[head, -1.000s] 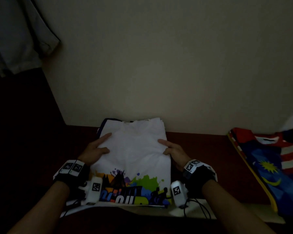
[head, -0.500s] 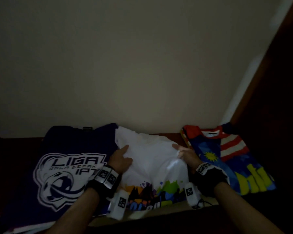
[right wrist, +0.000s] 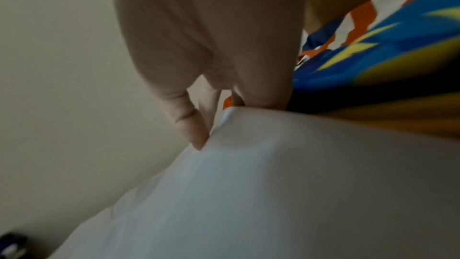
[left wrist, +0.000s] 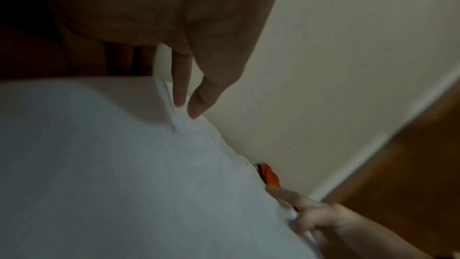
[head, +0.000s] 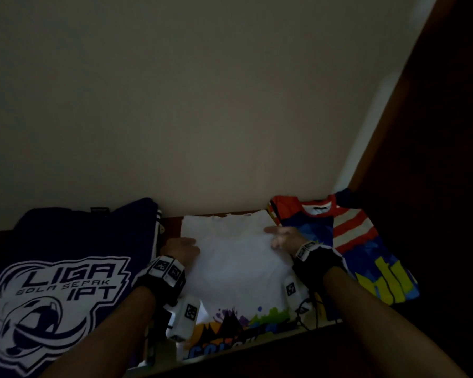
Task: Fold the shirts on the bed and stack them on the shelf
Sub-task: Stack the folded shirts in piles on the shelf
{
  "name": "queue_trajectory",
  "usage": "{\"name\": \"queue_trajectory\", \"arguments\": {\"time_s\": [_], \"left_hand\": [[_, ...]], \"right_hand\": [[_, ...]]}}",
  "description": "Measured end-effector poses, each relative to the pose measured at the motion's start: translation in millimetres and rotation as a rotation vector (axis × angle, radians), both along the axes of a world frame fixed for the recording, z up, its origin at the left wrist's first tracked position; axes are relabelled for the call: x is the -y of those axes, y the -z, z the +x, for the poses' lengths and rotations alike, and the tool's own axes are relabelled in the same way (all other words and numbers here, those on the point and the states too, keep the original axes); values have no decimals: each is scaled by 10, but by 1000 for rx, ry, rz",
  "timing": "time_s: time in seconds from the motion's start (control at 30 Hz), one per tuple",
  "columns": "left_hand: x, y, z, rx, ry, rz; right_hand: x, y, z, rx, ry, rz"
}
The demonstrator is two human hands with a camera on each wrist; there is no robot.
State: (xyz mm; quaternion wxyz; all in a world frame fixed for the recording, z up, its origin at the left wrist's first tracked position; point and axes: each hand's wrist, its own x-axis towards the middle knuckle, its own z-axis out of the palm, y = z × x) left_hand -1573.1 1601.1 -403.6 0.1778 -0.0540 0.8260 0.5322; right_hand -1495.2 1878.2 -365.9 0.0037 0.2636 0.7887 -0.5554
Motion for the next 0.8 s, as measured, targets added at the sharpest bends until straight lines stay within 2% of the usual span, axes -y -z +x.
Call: {"name": "queue_trajectory", "arguments": {"time_s": [0.2, 0.33, 0.5, 0.57, 0.63, 0.73, 0.8], "left_hand": [[-47, 56, -138, -104, 20, -63], [-86, 66, -182, -114, 29, -104], [-85, 24, -197, -158, 45, -176], [-82, -3, -171, -162, 45, -184], [-82, -83, -106, -188, 77, -193], [-112, -176, 114, -314, 183, -281], [-171, -204, 405, -378, 297, -427]], "right_hand": [[-105, -111, -322, 59, -63, 136], [-132, -28, -360, 100, -111, 156], [-146, 40, -394, 80, -69, 128], [-108, 54, -380, 87, -84, 174], [-36, 41, -356, 38, -98, 342], [182, 74, -175, -48, -187, 721], [402, 126, 66, -35, -311, 803]]}}
